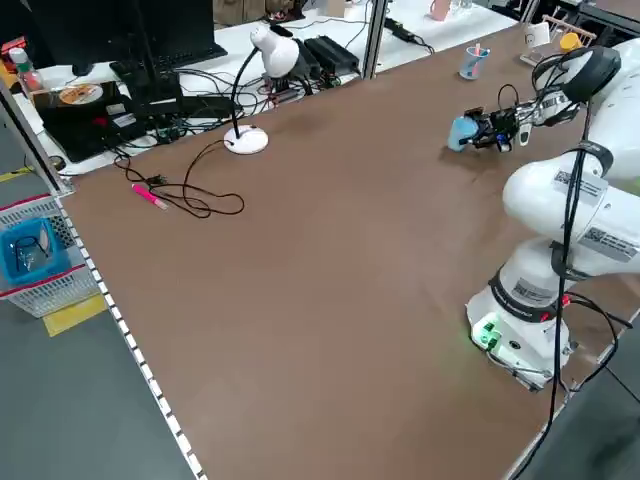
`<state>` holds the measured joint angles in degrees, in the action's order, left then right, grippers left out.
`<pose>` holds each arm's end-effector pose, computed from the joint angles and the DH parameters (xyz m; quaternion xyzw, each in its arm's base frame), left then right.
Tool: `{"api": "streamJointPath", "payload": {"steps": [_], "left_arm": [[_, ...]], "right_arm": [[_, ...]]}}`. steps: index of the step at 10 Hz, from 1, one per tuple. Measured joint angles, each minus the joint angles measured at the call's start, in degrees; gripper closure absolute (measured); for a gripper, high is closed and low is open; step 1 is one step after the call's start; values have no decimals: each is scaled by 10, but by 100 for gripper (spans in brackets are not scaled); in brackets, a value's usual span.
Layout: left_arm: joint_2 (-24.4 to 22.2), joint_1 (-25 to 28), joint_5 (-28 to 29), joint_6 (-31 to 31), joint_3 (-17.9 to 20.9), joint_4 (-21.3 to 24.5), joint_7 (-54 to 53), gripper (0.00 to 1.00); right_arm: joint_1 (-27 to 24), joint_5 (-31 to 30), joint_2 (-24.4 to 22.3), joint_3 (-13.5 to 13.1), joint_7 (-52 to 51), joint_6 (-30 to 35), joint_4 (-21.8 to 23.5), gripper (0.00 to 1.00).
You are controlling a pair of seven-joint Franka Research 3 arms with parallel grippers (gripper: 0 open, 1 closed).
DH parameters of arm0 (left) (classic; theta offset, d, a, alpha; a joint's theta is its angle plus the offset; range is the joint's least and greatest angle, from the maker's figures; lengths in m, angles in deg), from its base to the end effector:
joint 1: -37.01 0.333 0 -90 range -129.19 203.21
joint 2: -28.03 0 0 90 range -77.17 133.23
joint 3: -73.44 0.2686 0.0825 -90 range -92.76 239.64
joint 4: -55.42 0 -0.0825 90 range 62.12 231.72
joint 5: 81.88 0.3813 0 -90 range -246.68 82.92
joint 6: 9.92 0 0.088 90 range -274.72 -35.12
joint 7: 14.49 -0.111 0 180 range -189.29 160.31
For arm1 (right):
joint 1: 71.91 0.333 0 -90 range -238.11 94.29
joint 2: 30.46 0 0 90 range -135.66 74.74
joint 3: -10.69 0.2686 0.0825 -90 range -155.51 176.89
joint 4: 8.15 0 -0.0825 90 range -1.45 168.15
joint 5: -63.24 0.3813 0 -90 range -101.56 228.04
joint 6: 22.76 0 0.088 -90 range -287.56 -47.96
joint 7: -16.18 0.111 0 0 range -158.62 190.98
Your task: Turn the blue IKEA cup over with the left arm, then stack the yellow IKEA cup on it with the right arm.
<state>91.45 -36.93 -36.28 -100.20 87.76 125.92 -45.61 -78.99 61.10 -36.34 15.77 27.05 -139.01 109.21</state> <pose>0.3649 -0.5226 0.0892 -0.4506 0.6844 0.1924 0.5400 0.5362 -0.0202 0.4423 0.9934 -0.1045 0.0429 0.0184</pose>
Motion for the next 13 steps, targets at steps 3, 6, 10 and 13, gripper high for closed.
{"api": "streamJointPath", "payload": {"steps": [3,6,10,13], "left_arm": [[1,0,0,-4,0,-1,0,13],[1,0,0,-4,2,-5,0,8],[-5,0,0,-4,6,-19,0,1],[-38,-4,0,1,6,-23,0,1]], "right_arm": [[0,0,-18,-1,-18,-108,115,0],[-10,0,-15,-2,-21,-206,203,0],[-14,-1,36,-3,-54,-254,245,0],[-17,-1,42,-3,-62,-238,245,0]]}}
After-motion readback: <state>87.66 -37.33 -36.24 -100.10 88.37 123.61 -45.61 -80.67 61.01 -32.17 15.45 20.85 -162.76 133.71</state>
